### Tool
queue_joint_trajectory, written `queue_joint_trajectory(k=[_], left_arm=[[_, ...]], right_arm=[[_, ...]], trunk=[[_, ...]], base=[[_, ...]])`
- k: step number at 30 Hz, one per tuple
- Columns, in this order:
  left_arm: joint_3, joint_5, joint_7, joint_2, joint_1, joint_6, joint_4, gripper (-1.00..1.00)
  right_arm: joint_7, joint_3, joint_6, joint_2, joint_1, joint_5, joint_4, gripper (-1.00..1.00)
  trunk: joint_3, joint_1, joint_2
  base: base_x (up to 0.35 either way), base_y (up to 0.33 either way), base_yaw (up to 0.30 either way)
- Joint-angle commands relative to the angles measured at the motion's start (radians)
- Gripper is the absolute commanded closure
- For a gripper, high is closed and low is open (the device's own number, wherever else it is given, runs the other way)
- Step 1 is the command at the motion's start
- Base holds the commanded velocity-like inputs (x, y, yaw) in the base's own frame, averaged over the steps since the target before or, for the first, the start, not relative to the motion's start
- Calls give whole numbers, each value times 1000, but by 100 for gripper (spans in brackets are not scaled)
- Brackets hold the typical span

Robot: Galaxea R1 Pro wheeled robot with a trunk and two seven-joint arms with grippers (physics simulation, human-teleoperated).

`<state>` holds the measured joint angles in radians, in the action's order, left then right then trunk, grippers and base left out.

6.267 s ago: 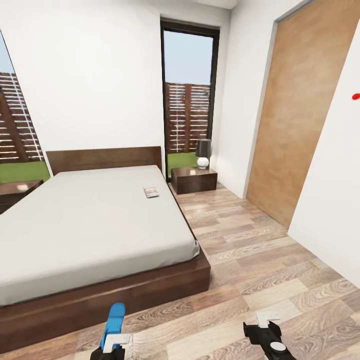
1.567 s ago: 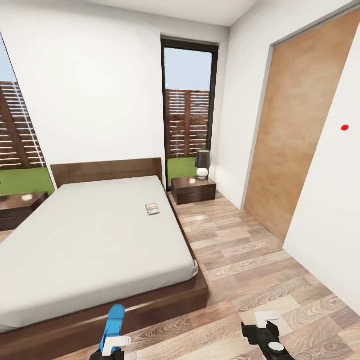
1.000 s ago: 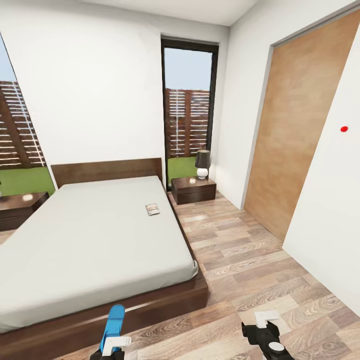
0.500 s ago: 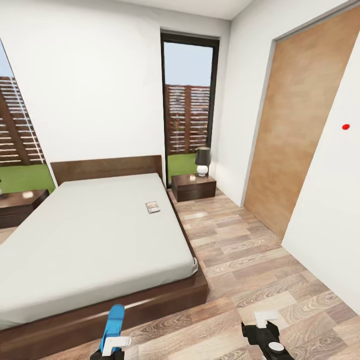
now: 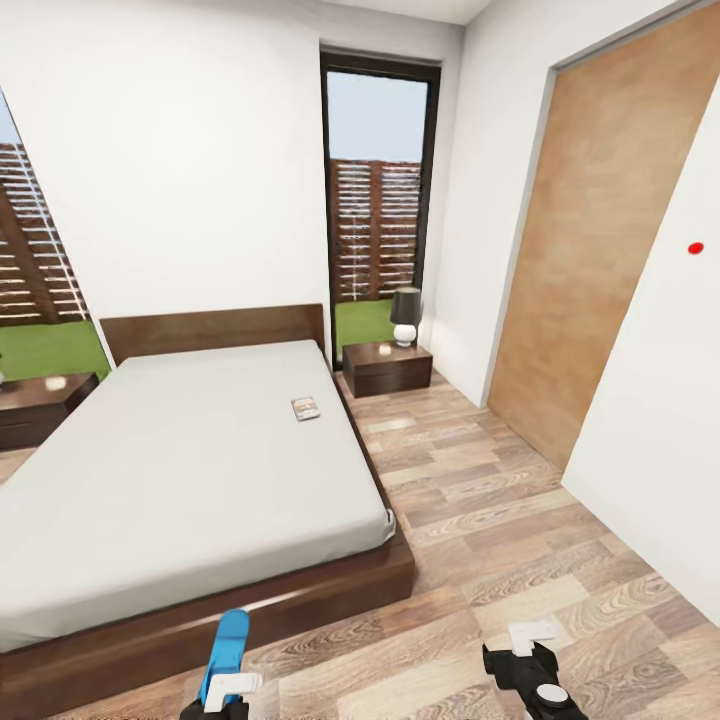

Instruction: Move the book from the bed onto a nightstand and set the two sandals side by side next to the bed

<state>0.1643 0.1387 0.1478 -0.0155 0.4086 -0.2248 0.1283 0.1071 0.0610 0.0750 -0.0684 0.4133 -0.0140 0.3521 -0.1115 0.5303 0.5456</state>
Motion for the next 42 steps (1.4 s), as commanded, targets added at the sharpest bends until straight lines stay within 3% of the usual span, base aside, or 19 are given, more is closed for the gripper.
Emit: queue_joint_trajectory(k=[1, 21, 42], left_arm=[[9, 10, 4, 0, 1, -4, -1, 100], [9, 10, 4, 0, 1, -4, -1, 100], [9, 6, 3, 0, 1, -11, -1, 100]], right_arm=[[6, 6, 2, -1, 1, -1, -1, -100], [6, 6, 2, -1, 1, -1, -1, -100], [6, 6, 2, -1, 1, -1, -2, -100]], trunk=[[0, -4, -6], [33, -80, -146], [3, -80, -146]], base=[[0, 0, 0], [0, 0, 0], [0, 0, 0]])
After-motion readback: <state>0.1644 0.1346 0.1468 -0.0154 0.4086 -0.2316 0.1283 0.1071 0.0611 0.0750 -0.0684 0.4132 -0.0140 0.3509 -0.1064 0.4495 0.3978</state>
